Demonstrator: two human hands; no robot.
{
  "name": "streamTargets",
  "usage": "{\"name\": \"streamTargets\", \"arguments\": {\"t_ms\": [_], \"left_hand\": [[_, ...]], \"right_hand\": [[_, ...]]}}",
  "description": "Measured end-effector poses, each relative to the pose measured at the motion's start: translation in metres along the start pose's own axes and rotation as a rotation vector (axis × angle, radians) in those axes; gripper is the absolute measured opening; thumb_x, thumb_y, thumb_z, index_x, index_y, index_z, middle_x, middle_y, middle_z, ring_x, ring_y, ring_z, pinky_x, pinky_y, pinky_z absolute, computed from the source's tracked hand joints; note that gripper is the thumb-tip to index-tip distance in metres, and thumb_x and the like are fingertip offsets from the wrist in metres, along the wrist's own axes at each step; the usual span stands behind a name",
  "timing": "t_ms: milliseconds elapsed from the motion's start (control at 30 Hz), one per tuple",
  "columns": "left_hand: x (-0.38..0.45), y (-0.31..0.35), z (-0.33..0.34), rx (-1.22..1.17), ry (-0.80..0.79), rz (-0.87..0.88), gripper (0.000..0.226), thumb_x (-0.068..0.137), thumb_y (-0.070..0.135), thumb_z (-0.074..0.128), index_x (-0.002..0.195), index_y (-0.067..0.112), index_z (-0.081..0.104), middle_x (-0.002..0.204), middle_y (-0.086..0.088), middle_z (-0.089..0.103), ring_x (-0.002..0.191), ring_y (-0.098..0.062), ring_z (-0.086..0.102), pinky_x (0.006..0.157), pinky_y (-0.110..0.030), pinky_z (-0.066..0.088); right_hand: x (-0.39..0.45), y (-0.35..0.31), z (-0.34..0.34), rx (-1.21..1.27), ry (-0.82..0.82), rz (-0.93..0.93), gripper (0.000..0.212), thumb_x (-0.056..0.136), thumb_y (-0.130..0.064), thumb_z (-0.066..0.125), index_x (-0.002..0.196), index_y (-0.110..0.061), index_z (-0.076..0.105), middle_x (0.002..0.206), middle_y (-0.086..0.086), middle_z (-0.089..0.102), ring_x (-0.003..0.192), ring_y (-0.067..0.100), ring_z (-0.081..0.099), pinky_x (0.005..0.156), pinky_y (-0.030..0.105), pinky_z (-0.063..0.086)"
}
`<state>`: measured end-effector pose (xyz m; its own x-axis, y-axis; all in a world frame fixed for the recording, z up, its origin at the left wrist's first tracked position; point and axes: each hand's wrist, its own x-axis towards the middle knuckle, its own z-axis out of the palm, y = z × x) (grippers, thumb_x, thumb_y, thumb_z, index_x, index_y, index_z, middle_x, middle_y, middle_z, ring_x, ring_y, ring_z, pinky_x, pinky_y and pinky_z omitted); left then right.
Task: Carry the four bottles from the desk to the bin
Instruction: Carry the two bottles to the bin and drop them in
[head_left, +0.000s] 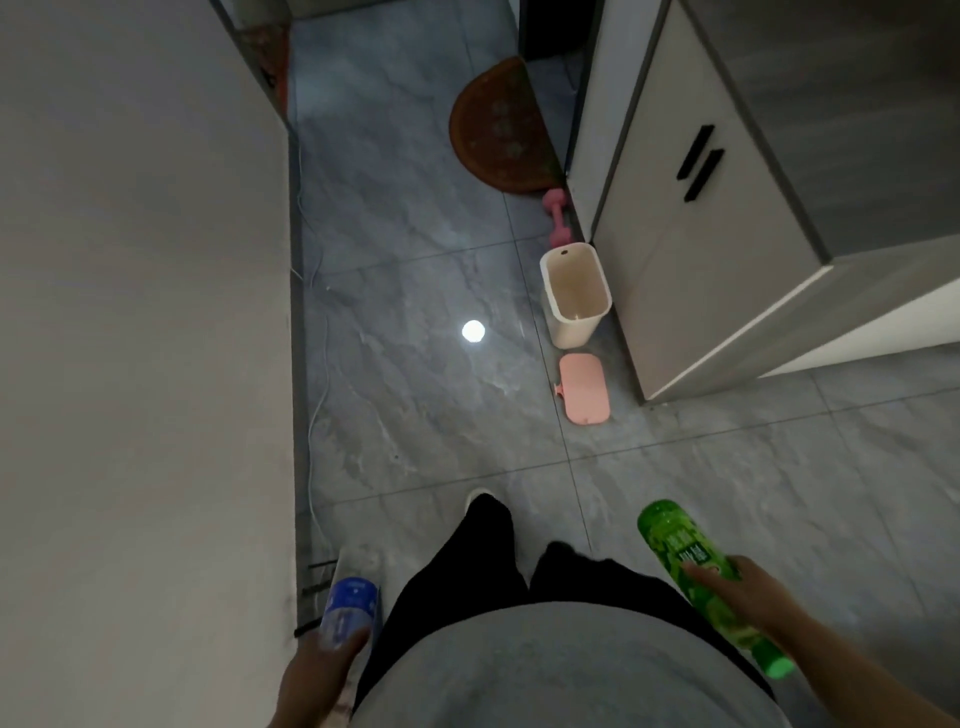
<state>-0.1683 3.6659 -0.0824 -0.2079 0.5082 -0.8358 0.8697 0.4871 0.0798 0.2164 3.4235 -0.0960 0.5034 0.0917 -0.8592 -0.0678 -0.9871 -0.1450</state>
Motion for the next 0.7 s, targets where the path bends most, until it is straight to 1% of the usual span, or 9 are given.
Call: {"name": "streamTargets", "arguments": {"t_ms": [33, 100, 167, 267, 400, 500, 633, 700], "left_hand": [[0.001, 0.014, -0.010, 0.019, -0.017, 0.016, 0.063, 0.078, 0.040, 0.070, 0.123, 0.000, 0.053, 0.111, -0.020, 0.062, 0.089, -0.030, 0.061, 0.081, -0.032, 0.044], [0.012, 0.054, -0.032, 0.055, 0.006, 0.093, 0.063, 0.079, 0.044, 0.067, 0.124, 0.002, 0.051, 0.118, -0.023, 0.060, 0.101, -0.034, 0.060, 0.088, -0.036, 0.047], [0.025, 0.095, -0.050, 0.079, 0.024, 0.163, 0.059, 0.081, 0.043, 0.065, 0.121, 0.002, 0.052, 0.117, -0.025, 0.060, 0.103, -0.037, 0.061, 0.092, -0.042, 0.050], [0.040, 0.150, -0.068, 0.102, 0.029, 0.224, 0.053, 0.083, 0.039, 0.064, 0.119, 0.002, 0.053, 0.117, -0.027, 0.059, 0.104, -0.040, 0.060, 0.090, -0.046, 0.051], [0.066, 0.217, -0.086, 0.056, 0.017, 0.209, 0.053, 0.080, 0.037, 0.069, 0.113, -0.001, 0.051, 0.109, -0.030, 0.060, 0.097, -0.042, 0.063, 0.085, -0.054, 0.053], [0.081, 0.255, -0.097, 0.074, 0.013, 0.200, 0.052, 0.080, 0.037, 0.069, 0.113, 0.001, 0.052, 0.109, -0.028, 0.061, 0.097, -0.041, 0.063, 0.086, -0.052, 0.053], [0.095, 0.293, -0.117, 0.080, -0.004, 0.154, 0.057, 0.080, 0.035, 0.069, 0.123, 0.003, 0.050, 0.113, -0.026, 0.060, 0.097, -0.040, 0.064, 0.088, -0.051, 0.053], [0.101, 0.311, -0.127, 0.075, -0.004, 0.122, 0.059, 0.078, 0.035, 0.072, 0.122, 0.000, 0.051, 0.110, -0.026, 0.062, 0.090, -0.039, 0.066, 0.087, -0.050, 0.053]], "right_hand": [[0.000, -0.007, 0.002, -0.008, -0.005, 0.021, 0.053, 0.080, -0.049, 0.064, 0.108, -0.004, 0.060, 0.095, 0.017, 0.067, 0.083, 0.031, 0.066, 0.075, 0.032, 0.051], [0.000, -0.023, 0.002, 0.014, 0.006, 0.057, 0.051, 0.081, -0.049, 0.064, 0.105, -0.004, 0.062, 0.093, 0.016, 0.066, 0.079, 0.029, 0.064, 0.069, 0.027, 0.047], [0.003, -0.035, -0.001, 0.042, 0.017, 0.084, 0.049, 0.082, -0.046, 0.064, 0.105, -0.003, 0.062, 0.092, 0.016, 0.063, 0.077, 0.028, 0.061, 0.068, 0.026, 0.043], [0.012, -0.057, -0.007, 0.075, 0.017, 0.138, 0.049, 0.084, -0.042, 0.063, 0.108, 0.001, 0.062, 0.094, 0.016, 0.060, 0.078, 0.028, 0.057, 0.070, 0.025, 0.040], [0.037, -0.102, -0.023, 0.108, 0.005, 0.152, 0.048, 0.084, -0.043, 0.062, 0.099, 0.002, 0.066, 0.091, 0.019, 0.065, 0.080, 0.030, 0.063, 0.069, 0.026, 0.041], [0.061, -0.155, -0.047, 0.137, 0.002, 0.133, 0.049, 0.082, -0.049, 0.062, 0.092, -0.001, 0.065, 0.085, 0.018, 0.068, 0.077, 0.031, 0.066, 0.070, 0.030, 0.046], [0.090, -0.233, -0.088, 0.196, 0.007, 0.048, 0.050, 0.081, -0.048, 0.064, 0.098, -0.001, 0.064, 0.090, 0.023, 0.071, 0.083, 0.036, 0.068, 0.078, 0.040, 0.053], [0.101, -0.270, -0.108, 0.232, 0.026, -0.001, 0.049, 0.080, -0.046, 0.066, 0.101, -0.002, 0.064, 0.090, 0.022, 0.071, 0.078, 0.033, 0.067, 0.074, 0.039, 0.053]]}}
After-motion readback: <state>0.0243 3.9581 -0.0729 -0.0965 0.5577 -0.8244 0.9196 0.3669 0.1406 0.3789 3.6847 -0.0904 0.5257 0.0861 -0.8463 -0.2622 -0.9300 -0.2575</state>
